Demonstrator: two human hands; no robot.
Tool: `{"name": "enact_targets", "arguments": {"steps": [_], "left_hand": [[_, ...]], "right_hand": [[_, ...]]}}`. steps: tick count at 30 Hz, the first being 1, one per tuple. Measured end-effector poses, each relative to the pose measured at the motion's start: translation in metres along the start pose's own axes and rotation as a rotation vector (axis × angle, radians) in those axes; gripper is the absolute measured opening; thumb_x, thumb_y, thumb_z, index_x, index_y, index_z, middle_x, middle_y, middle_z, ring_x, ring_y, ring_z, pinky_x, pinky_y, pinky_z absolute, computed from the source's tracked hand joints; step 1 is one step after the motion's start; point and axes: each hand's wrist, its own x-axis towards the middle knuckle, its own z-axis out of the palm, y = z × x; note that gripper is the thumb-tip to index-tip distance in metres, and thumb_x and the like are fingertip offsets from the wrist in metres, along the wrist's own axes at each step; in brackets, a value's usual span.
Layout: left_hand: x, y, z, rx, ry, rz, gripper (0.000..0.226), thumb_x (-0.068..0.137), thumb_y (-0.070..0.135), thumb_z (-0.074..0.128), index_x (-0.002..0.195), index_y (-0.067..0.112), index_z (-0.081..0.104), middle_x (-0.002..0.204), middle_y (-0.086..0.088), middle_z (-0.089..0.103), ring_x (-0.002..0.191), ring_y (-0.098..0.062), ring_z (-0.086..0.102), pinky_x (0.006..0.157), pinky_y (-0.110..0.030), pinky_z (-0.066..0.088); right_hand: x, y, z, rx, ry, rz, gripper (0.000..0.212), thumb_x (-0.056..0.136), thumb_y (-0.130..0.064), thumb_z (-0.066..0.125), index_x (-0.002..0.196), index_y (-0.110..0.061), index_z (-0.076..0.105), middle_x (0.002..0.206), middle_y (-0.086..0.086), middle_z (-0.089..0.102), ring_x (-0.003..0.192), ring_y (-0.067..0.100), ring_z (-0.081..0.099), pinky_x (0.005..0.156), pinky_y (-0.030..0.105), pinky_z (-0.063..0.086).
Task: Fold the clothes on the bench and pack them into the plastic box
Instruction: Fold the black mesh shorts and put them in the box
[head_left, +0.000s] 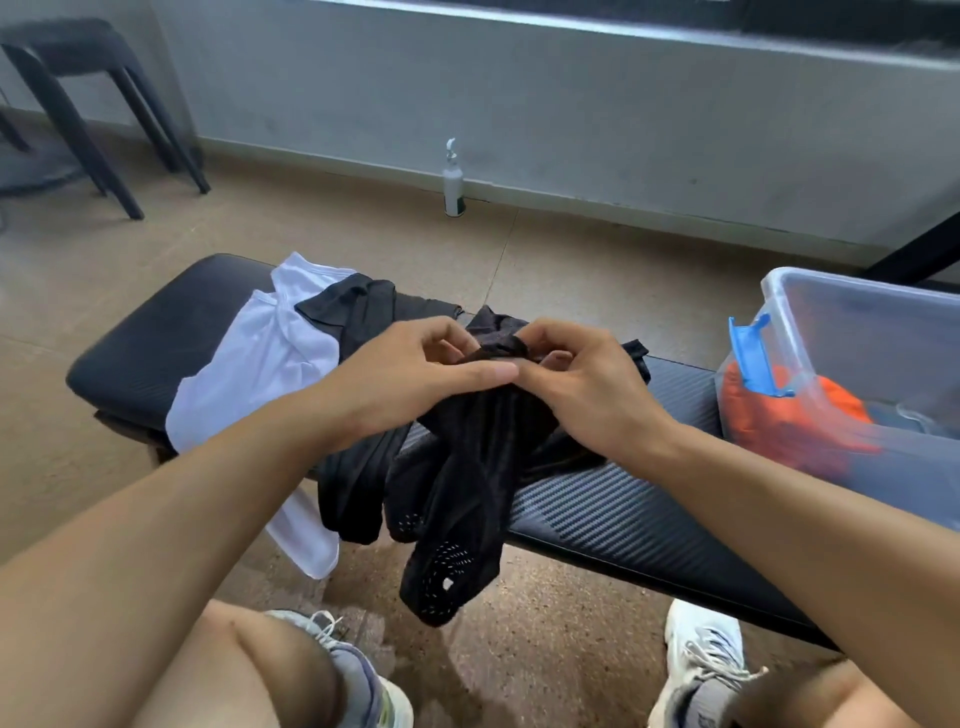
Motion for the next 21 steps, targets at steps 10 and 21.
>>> {"name": "enact_targets", "arguments": {"steps": [10,21], "left_hand": [[0.000,0.005,-0.005,-0.560,0.049,0.001,0.030,0.082,0.020,0.072,0.108,0.005,0.074,0.106,-0.018,0.076,0.095,-0.028,0.073,0.084,-0.035,0.061],[-0.006,0.005,0.006,-0.380,-0.041,0.049,0.039,0.077,0.027,0.084,0.113,0.019,0.070,0.111,-0.014,0.074,0.104,-0.029,0.072,0.095,-0.050,0.054]], "right_hand": [[-0.004,-0.010,-0.007,0.108,-0.021,-0.025,0.021,0.080,-0.021,0.084,0.087,-0.009,0.069,0.090,0.006,0.076,0.082,0.027,0.074,0.076,0.044,0.063],[0.009,-0.009,-0.013,0.068,-0.083,0.106,0.008,0.088,-0.028,0.076,0.089,-0.022,0.071,0.088,0.009,0.077,0.083,0.029,0.075,0.085,0.056,0.059]]}}
